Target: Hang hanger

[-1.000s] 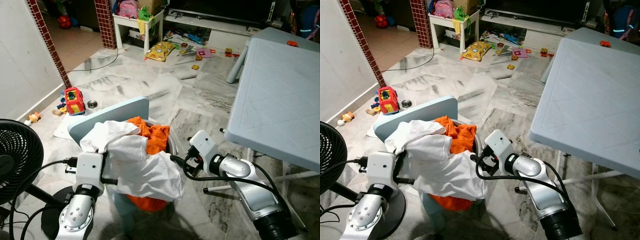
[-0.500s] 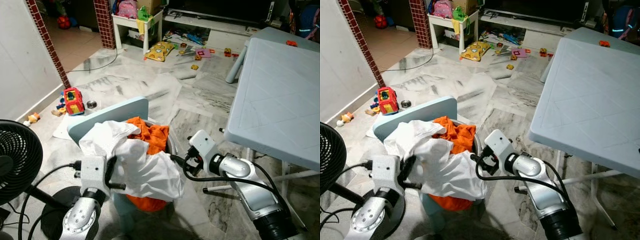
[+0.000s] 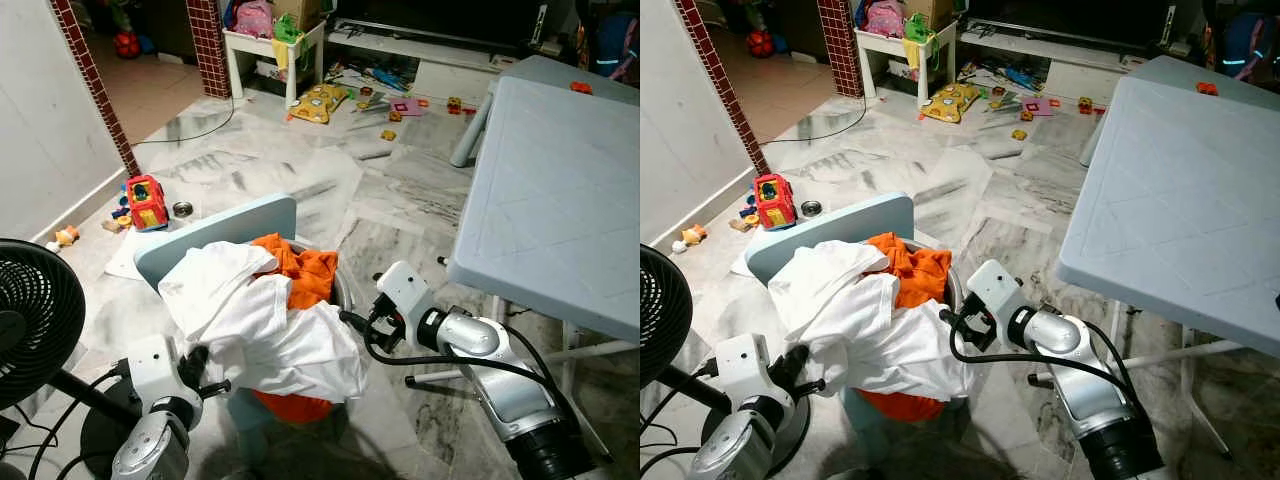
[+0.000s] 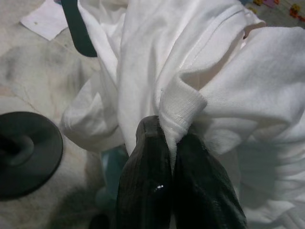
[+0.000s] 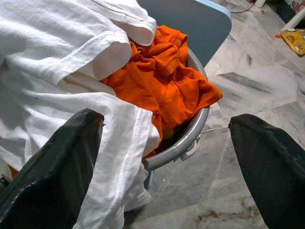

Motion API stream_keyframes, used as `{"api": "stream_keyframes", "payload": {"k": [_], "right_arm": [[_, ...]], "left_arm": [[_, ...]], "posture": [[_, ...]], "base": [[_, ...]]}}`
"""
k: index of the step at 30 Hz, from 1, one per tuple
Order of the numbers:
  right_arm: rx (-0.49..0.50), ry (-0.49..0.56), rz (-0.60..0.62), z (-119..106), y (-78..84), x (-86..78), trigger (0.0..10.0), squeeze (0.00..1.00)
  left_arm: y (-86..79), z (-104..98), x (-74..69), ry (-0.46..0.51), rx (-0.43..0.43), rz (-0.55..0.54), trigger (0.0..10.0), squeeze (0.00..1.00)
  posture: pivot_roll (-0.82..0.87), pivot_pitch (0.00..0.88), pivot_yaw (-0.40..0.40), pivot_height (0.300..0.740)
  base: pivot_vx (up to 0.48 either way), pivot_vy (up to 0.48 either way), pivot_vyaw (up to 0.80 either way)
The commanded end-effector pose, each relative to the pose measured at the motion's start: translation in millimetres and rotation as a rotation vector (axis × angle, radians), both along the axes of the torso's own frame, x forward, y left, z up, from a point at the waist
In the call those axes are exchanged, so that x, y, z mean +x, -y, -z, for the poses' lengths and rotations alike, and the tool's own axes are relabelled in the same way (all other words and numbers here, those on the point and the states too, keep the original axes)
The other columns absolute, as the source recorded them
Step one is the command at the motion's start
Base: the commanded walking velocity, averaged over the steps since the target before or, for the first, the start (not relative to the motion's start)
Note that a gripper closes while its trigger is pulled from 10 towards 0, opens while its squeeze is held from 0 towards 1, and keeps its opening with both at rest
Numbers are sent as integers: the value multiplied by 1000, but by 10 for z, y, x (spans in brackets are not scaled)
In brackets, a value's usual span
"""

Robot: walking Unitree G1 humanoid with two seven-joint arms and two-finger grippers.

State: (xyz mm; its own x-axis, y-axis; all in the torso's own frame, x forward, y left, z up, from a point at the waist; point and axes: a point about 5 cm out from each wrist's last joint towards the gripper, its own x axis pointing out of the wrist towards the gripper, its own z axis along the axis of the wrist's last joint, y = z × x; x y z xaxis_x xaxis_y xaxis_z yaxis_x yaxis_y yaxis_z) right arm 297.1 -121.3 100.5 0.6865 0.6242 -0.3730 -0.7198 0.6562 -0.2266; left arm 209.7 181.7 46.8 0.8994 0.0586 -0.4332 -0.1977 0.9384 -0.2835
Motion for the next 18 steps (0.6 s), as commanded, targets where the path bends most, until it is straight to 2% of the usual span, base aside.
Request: {"api": "stream_keyframes", "payload": {"k": [1, 10, 11, 12, 18], "right_arm": [[-5, 4, -4, -9, 4, 16, 10000, 0], [-8, 6, -8, -9, -3, 21, 10000, 0], [-10, 7, -9, -8, -4, 20, 10000, 0], [-10, 7, -9, -8, -4, 20, 10000, 0], [-11, 7, -7, -5, -1, 18, 10000, 0]], "left_arm": [[-32, 6, 1, -13, -2, -17, 10000, 0], [3, -66, 52, 32, 13, 13, 10000, 0], [12, -91, 72, 47, 25, 24, 10000, 451], [18, -111, 88, 59, 26, 28, 10000, 1000], [14, -159, 131, 74, 76, 34, 10000, 1000]], "posture": [[-18, 77, -40, 740], [-18, 76, -43, 740], [-19, 75, -42, 740], [-19, 75, -42, 740], [-21, 75, -40, 740]], "base": [[0, 0, 0], [0, 0, 0], [0, 0, 0], [0, 0, 0], [0, 0, 0]]}}
